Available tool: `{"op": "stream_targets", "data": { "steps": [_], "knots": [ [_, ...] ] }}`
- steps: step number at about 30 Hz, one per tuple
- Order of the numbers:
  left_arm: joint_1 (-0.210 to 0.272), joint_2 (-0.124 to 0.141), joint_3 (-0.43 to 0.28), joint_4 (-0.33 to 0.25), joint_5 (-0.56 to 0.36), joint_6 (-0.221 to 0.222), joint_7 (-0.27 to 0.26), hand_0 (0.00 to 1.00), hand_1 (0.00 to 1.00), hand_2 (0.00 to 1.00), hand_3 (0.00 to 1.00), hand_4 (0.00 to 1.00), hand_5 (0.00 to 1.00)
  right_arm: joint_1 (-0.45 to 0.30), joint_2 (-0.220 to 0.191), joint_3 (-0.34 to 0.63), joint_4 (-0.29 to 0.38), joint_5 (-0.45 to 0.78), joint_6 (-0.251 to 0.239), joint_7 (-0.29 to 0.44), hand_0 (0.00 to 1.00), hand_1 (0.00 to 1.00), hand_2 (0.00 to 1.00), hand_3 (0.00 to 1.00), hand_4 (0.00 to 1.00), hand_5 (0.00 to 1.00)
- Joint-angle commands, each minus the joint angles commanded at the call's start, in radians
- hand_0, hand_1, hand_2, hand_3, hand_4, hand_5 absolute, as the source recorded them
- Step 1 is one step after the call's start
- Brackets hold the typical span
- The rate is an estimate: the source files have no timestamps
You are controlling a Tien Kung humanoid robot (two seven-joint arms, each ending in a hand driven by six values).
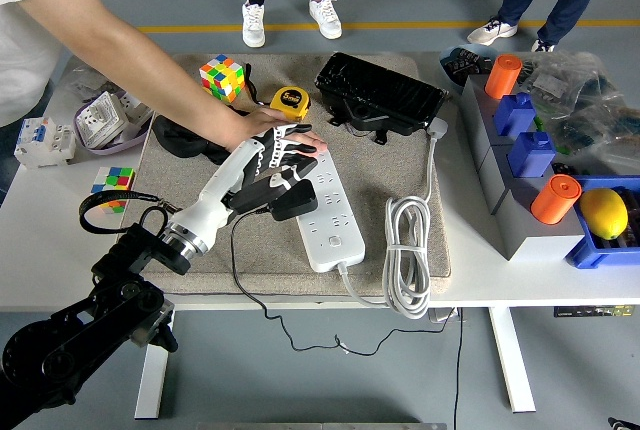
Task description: Put the plug near the board,insert it into the board,press the button,pull the plug out
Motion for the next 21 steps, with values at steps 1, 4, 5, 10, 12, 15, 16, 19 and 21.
{"op": "stream_targets", "data": {
  "steps": [1,4,5,10,12,15,16,19,21],
  "knots": [
    [-0.004,0.002,-0.003,-0.015,0.034,-0.02,0.028,0.272,0.332,0.325,0.829,0.879,0.504,0.0,0.0,0.0,0.0,0.0,0.0,0.0,0.601,0.589,0.544,0.546,0.784,0.253],
    [-0.015,0.01,-0.011,-0.05,0.116,-0.072,0.09,0.14,0.192,0.222,0.886,0.746,0.15,0.002,-0.001,0.001,0.001,0.0,0.001,0.0,0.6,0.589,0.545,0.546,0.784,0.254],
    [-0.021,0.013,-0.012,-0.064,0.149,-0.103,0.124,0.14,0.192,0.222,0.886,0.746,0.15,0.003,-0.001,0.002,0.001,0.0,0.001,0.0,0.6,0.589,0.545,0.546,0.784,0.254],
    [-0.047,0.024,-0.001,-0.096,0.223,-0.205,0.23,0.094,0.097,0.134,0.89,0.735,0.002,0.003,-0.002,0.005,0.002,-0.001,0.001,0.0,0.602,0.59,0.544,0.546,0.785,0.255],
    [-0.056,0.026,0.011,-0.103,0.232,-0.241,0.269,0.094,0.097,0.134,0.89,0.735,0.002,0.002,-0.003,0.005,0.002,-0.001,0.001,0.0,0.602,0.59,0.544,0.546,0.785,0.255],
    [-0.069,0.027,0.031,-0.111,0.243,-0.297,0.332,0.075,0.085,0.13,0.876,0.748,0.002,0.002,-0.004,0.005,0.002,-0.001,0.001,0.0,0.602,0.59,0.544,0.546,0.785,0.256],
    [-0.074,0.026,0.039,-0.113,0.246,-0.313,0.351,0.075,0.085,0.13,0.876,0.748,0.002,0.002,-0.004,0.005,0.002,-0.001,0.002,0.0,0.602,0.59,0.544,0.546,0.785,0.256],
    [-0.084,0.026,0.055,-0.114,0.25,-0.343,0.394,0.075,0.085,0.13,0.876,0.748,0.002,0.002,-0.004,0.005,0.003,-0.001,0.002,0.0,0.602,0.59,0.544,0.546,0.785,0.256],
    [-0.093,0.025,0.071,-0.113,0.26,-0.365,0.43,0.064,0.091,0.138,0.867,0.758,0.002,0.002,-0.004,0.004,0.002,0.0,0.002,0.001,0.602,0.59,0.544,0.546,0.786,0.256]
  ]
}}
